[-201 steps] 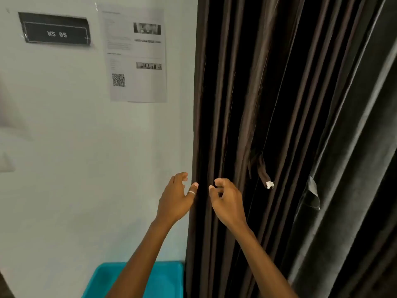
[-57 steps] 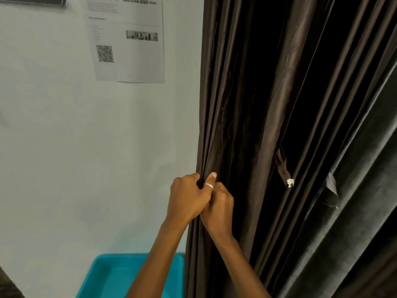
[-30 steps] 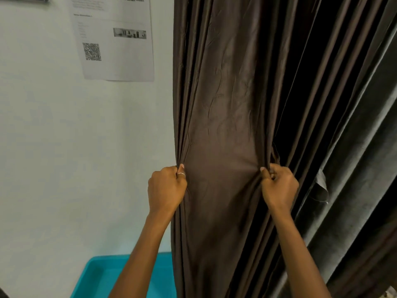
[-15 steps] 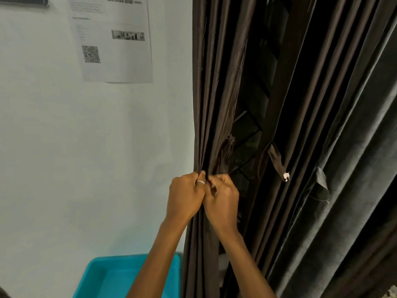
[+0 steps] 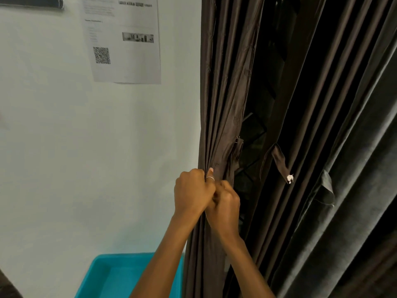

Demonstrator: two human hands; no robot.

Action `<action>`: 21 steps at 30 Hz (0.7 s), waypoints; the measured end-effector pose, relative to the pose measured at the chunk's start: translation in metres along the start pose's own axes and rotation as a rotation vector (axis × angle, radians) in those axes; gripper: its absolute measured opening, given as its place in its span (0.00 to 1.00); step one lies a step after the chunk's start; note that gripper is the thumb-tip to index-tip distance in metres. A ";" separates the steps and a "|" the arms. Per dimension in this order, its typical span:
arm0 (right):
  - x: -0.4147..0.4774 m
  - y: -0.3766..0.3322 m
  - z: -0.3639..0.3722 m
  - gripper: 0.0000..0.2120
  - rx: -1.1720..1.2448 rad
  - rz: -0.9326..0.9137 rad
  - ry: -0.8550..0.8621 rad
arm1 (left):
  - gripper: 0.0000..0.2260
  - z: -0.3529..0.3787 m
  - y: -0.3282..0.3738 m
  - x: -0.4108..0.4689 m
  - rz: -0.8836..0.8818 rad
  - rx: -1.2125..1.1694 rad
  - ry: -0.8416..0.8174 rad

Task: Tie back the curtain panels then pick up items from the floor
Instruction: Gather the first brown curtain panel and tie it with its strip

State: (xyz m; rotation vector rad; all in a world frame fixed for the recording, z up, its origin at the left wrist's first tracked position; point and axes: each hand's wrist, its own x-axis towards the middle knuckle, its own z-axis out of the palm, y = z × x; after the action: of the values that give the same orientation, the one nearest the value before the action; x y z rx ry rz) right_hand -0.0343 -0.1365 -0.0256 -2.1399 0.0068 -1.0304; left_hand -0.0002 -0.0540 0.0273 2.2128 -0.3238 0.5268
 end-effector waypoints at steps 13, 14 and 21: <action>0.070 -0.056 -0.040 0.48 0.097 0.266 -0.065 | 0.13 0.005 -0.007 -0.008 0.157 -0.159 -0.075; 0.075 -0.059 -0.037 0.48 0.058 0.285 -0.084 | 0.10 0.005 -0.006 -0.010 0.184 -0.180 -0.074; 0.078 -0.049 -0.028 0.16 0.158 0.339 -0.032 | 0.18 -0.010 -0.021 0.000 0.359 -0.222 -0.340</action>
State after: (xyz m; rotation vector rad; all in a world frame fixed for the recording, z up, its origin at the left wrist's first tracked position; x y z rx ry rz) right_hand -0.0149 -0.1422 0.0681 -1.9279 0.2565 -0.7714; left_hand 0.0052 -0.0332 0.0189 2.0287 -0.9256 0.2810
